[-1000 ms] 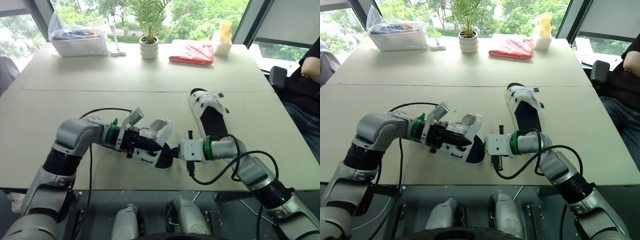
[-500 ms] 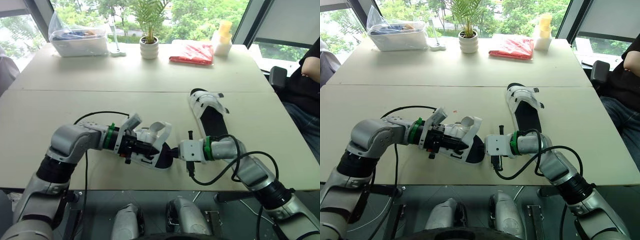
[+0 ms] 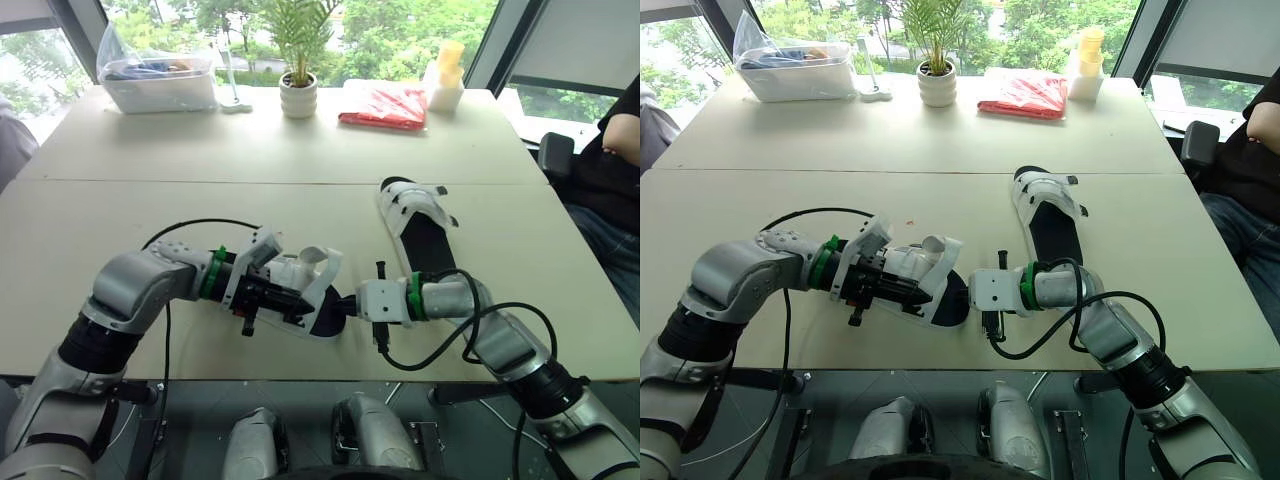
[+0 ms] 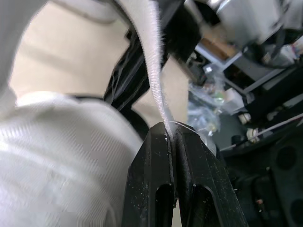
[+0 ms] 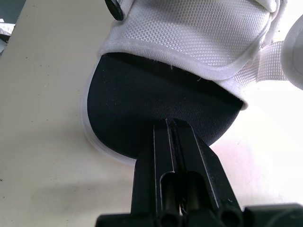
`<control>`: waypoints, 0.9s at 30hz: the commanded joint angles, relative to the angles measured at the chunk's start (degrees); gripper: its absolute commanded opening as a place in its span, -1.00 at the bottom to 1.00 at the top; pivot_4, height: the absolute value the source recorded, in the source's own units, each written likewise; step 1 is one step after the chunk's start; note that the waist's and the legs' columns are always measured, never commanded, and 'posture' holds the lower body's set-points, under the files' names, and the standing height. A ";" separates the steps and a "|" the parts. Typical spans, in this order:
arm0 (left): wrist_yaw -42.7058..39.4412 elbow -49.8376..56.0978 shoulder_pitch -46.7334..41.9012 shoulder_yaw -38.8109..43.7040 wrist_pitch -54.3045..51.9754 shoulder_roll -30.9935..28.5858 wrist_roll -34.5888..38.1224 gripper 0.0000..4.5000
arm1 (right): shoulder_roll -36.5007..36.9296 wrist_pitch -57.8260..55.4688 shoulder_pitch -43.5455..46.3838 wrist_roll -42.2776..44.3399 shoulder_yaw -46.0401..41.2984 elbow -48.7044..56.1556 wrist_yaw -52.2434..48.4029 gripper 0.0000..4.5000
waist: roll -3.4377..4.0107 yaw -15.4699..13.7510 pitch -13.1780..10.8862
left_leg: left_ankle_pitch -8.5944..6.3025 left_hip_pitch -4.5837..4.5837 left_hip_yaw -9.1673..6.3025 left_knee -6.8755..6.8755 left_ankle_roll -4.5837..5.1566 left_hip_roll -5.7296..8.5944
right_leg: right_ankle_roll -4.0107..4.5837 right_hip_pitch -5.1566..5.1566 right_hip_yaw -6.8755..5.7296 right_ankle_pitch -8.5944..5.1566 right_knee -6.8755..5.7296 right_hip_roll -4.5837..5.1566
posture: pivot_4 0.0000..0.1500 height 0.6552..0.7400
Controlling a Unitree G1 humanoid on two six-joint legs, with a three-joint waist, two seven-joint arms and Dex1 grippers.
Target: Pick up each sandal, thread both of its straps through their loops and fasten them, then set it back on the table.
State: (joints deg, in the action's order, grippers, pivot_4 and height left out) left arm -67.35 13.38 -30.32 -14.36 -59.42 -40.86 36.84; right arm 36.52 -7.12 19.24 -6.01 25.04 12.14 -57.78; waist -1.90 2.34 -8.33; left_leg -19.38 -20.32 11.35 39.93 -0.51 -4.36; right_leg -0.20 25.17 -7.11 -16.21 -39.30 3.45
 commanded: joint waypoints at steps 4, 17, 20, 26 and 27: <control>1.73 0.53 1.21 -0.29 4.16 1.02 -1.94 -0.92 | 0.45 -1.89 -2.64 -3.02 3.61 -4.05 -0.91 -1.00 | 0.00 0.03 0.00 | 0.00 0.01 -0.01 -0.01 0.00 0.00 | 0.00 0.00 0.00 0.00 0.01 0.00 | 1.00 0.62; 0.03 1.01 3.59 0.51 0.69 -0.53 1.77 -0.92 | 0.49 -2.31 -2.34 -2.96 3.55 -3.69 -1.11 -1.00 | 0.01 0.08 0.01 | -0.01 0.01 -0.01 -0.03 0.01 0.00 | 0.00 -0.02 0.00 0.00 0.04 0.00 | 1.00 0.62; 0.72 0.62 5.05 -1.08 4.63 -1.23 -1.47 -0.92 | 0.43 -2.16 -2.32 -3.05 3.61 -3.81 -0.96 -1.00 | 0.01 0.08 0.01 | -0.01 0.04 -0.01 -0.08 0.01 0.00 | 0.00 -0.02 -0.01 0.00 0.08 0.00 | 1.00 0.62; -0.04 -0.18 4.47 -2.24 6.02 -1.48 -2.32 -0.92 | 0.39 -1.89 -2.26 -3.15 3.64 -4.15 -0.86 -1.00 | 0.02 0.06 0.02 | -0.01 0.04 -0.01 -0.09 0.00 0.00 | 0.01 -0.02 -0.01 0.00 0.09 0.00 | 1.00 0.62; -0.27 -0.14 4.45 -2.39 6.28 -1.60 -2.45 -0.92 | 0.39 -1.88 -2.27 -3.15 3.64 -4.15 -0.86 -1.00 | 0.03 0.06 0.02 | -0.01 0.04 -0.01 -0.09 0.00 0.00 | 0.01 -0.02 -0.01 0.00 0.10 0.00 | 1.00 0.62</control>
State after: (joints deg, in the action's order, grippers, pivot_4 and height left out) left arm -67.15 13.57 -26.63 -14.73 -53.09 -41.79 35.65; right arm 36.47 -7.07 19.13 -6.04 25.14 12.16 -57.59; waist -1.88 2.41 -8.30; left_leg -19.39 -20.28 11.34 39.85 -0.51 -4.36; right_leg -0.19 25.15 -7.12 -16.21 -39.20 3.45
